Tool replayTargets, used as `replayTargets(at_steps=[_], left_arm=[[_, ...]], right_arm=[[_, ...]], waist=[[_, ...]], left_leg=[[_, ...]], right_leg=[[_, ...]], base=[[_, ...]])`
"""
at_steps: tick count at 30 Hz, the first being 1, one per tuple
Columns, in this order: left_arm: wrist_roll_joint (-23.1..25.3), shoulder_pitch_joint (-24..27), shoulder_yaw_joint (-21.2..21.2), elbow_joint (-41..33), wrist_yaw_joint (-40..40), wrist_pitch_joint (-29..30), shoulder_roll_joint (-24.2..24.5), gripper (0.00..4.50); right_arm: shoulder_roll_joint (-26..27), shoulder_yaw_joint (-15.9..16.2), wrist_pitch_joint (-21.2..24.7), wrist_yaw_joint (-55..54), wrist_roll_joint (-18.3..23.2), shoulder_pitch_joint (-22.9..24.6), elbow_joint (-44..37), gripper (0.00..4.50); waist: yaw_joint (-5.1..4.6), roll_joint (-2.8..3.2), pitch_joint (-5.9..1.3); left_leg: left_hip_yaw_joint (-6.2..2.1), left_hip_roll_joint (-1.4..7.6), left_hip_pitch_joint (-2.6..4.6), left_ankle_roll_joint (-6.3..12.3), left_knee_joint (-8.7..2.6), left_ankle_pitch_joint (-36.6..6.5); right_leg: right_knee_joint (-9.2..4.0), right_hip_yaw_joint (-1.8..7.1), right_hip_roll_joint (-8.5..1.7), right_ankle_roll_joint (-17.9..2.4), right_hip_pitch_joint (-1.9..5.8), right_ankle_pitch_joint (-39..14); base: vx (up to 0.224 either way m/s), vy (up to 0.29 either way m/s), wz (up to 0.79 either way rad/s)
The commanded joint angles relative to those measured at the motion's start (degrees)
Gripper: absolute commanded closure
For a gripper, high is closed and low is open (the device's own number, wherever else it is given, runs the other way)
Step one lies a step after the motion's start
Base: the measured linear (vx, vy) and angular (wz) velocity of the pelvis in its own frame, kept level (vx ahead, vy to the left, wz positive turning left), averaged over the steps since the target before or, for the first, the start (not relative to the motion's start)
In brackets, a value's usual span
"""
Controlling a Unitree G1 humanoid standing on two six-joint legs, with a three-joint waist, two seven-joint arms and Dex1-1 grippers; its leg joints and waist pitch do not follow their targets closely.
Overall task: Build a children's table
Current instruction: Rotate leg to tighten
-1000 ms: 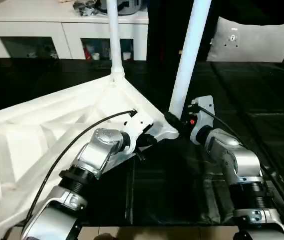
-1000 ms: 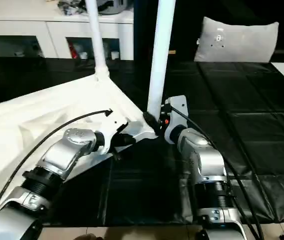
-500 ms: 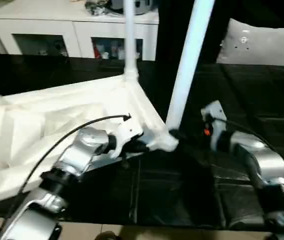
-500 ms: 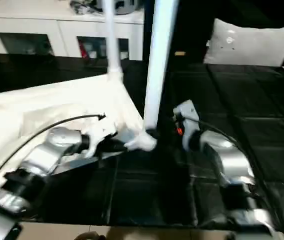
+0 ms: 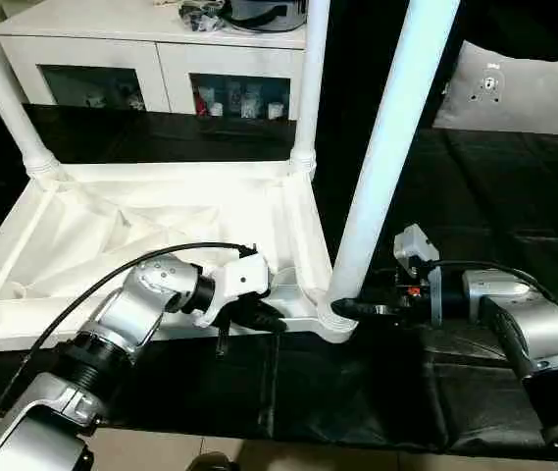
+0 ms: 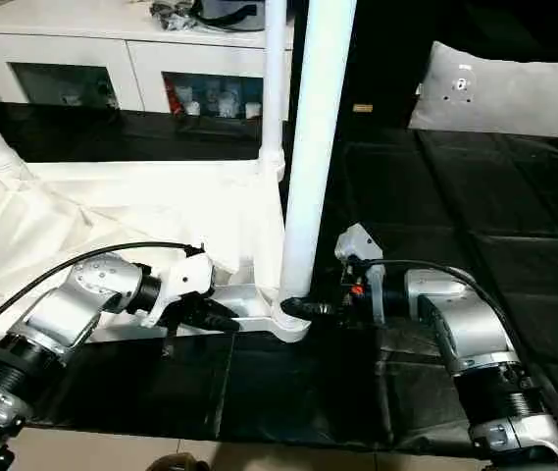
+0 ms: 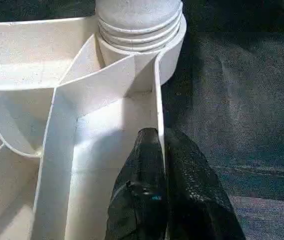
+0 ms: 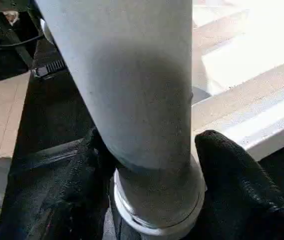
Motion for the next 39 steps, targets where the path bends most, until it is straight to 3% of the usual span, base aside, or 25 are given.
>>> replayTargets(at_steps=[1,5,10,13,17,18,19,21,25,28,35,39], left_arm=[[-0.6,-0.8,-1.2,-2.4,-2.5,-1.7,0.1,4.50],[-0.5,-0.7,-0.9,-2.2,-1.7,-1.7,-0.3,4.50],[-0.9,-0.5,0.0,-2.3,0.3,-0.2,-1.6,4.50],[-0.8,-0.8,1.5,-2.8,5.7,5.2,-4.2,4.50],[-1.6,-2.8,6.2,-1.6,18.1,13.8,-11.0,4.50],[-1.5,-3.6,7.3,-0.9,21.5,15.7,-12.8,4.50],[-1.4,-3.8,7.7,-0.7,22.6,16.3,-13.4,4.50],[-0.2,-4.9,8.9,0.9,28.3,17.9,-16.2,4.50],[0.4,-4.8,8.2,0.7,30.4,17.5,-18.7,4.50],[0.8,-3.8,6.9,-1.4,28.5,16.0,-18.0,4.50],[1.3,-3.0,5.7,-2.0,26.0,13.5,-14.7,4.50],[1.6,-2.2,3.9,-2.2,20.4,9.2,-11.4,4.50]], right_arm=[[-0.9,0.1,0.3,1.2,1.0,0.2,-1.2,2.07],[-0.9,0.3,0.5,1.7,1.4,1.0,-1.8,2.41],[0.5,-0.6,2.0,0.6,3.3,1.7,-3.1,2.50],[4.6,-2.3,4.3,-8.4,2.4,1.6,-3.9,2.54],[12.1,-4.9,7.7,-26.9,-2.5,-1.3,0.6,2.55],[14.0,-5.8,8.9,-31.7,-3.5,-1.8,1.1,2.55],[14.6,-6.1,9.2,-33.3,-3.8,-1.9,1.2,2.55],[17.6,-6.5,9.4,-39.9,-5.7,-2.5,1.5,2.55],[20.2,-6.1,8.2,-43.0,-6.5,-2.8,1.6,2.55],[21.1,-5.7,8.2,-42.1,-5.8,-2.2,-0.1,1.87],[18.6,-5.7,7.7,-39.0,-4.6,-0.5,-3.8,1.34],[13.3,-5.4,5.5,-32.3,-4.7,-0.1,-3.2,1.04]], waist=[[-0.17,-0.47,-4.11],[-0.12,-0.61,-4.04],[-0.08,-0.60,-4.03],[-0.38,-0.51,-3.84],[-1.58,-0.65,-3.82],[-2.36,-0.56,-3.78],[-2.51,-0.59,-3.85],[-3.26,-0.63,-4.02],[-3.32,-0.76,-4.37],[-3.20,-0.62,-4.28],[-3.02,-0.26,-3.99],[-2.75,-0.21,-4.03]], left_leg=[[-1.18,3.33,0.94,2.07,-3.80,-11.3],[-1.20,3.30,0.93,1.85,-3.86,-11.7],[-1.23,3.30,0.92,1.77,-3.88,-11.6],[-1.29,3.19,0.92,1.00,-4.03,-12.6],[-1.58,2.92,0.93,-0.71,-4.34,-13.4],[-1.55,2.84,0.66,-1.34,-4.35,-12.8],[-1.59,2.76,0.81,-1.45,-4.33,-12.9],[-1.46,2.53,0.50,-0.76,-4.10,-10.9],[-1.20,2.33,0.35,1.71,-3.71,-7.2],[-1.13,2.44,0.45,2.70,-3.71,-6.9],[-1.29,2.74,0.83,1.40,-4.14,-10.8],[-1.35,2.80,0.84,1.06,-4.14,-11.3]], right_leg=[[-4.12,2.81,-4.68,-11.6,2.69,-13.5],[-4.28,2.81,-4.73,-11.1,2.69,-15.3],[-4.38,2.83,-4.70,-10.7,2.66,-15.7],[-4.58,2.85,-4.79,-10.5,2.56,-17.8],[-4.95,2.62,-4.75,-9.1,2.65,-20.9],[-4.61,2.69,-4.53,-9.7,2.68,-19.3],[-4.77,2.60,-4.58,-9.7,2.63,-19.4],[-4.68,2.71,-4.50,-9.9,2.91,-16.0],[-4.29,2.76,-4.38,-10.6,3.21,-9.7],[-4.26,2.74,-4.31,-11.1,3.22,-8.6],[-4.69,2.81,-4.44,-10.0,3.02,-13.1],[-4.64,2.88,-4.47,-9.5,3.04,-12.8]], base=[[0.000,0.000,0.00],[0.000,0.000,0.00],[0.000,0.000,0.00],[0.000,0.000,0.00],[0.000,0.000,0.00],[0.000,0.000,0.00],[0.000,0.000,0.00],[0.000,0.000,0.00],[0.000,0.000,0.00],[0.000,0.000,0.00],[0.000,0.000,0.00],[0.000,0.000,0.00]])
